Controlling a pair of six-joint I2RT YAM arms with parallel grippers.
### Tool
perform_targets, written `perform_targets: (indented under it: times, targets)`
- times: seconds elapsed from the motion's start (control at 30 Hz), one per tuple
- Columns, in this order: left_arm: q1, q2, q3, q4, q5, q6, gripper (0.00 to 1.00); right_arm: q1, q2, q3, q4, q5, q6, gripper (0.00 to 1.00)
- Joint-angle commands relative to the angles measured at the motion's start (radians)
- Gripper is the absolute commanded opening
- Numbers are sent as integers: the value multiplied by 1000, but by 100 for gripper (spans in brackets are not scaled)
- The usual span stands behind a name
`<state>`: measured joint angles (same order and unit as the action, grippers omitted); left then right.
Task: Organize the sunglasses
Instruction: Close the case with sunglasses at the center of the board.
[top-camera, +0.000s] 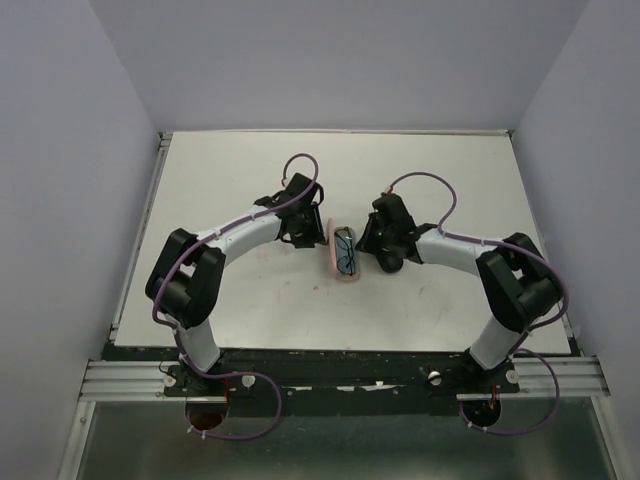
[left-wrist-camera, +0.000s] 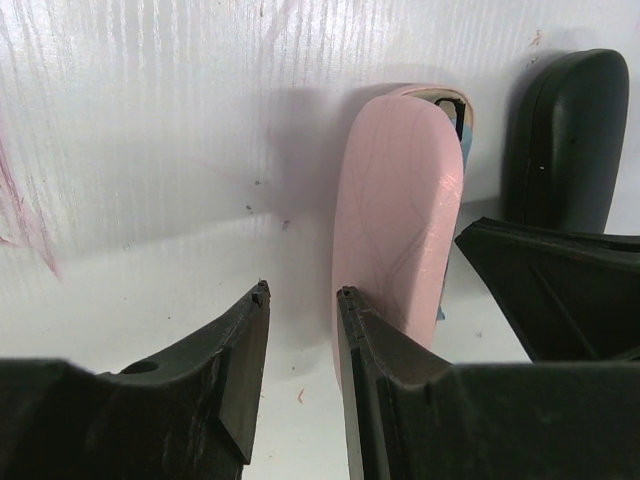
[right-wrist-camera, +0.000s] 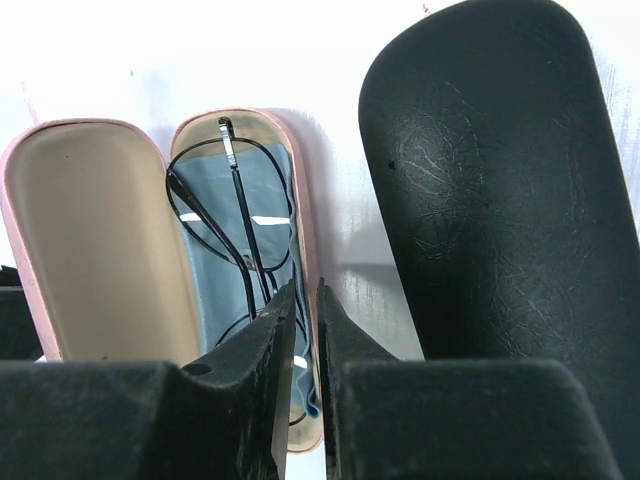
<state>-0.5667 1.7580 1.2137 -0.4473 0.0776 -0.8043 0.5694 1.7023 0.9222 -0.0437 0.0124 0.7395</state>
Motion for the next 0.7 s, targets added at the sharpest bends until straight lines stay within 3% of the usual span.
perform_targets:
  times: [0.0,0.33,0.5,0.67]
  targets:
    - [-15,27,29,-34,-24,10,43,-3,25,-16,34,-45,-32,21]
    - [-35,57,60,-70,-36,10,43,-3,77,1,33,-65,-51,21]
    - [-36,49,43,-64,-35,5,43,-3,82,3,33,-75,-60,10]
    - [-27,-27,-26,4,0,1,43,-2,62,-3,33,-65,-81,6]
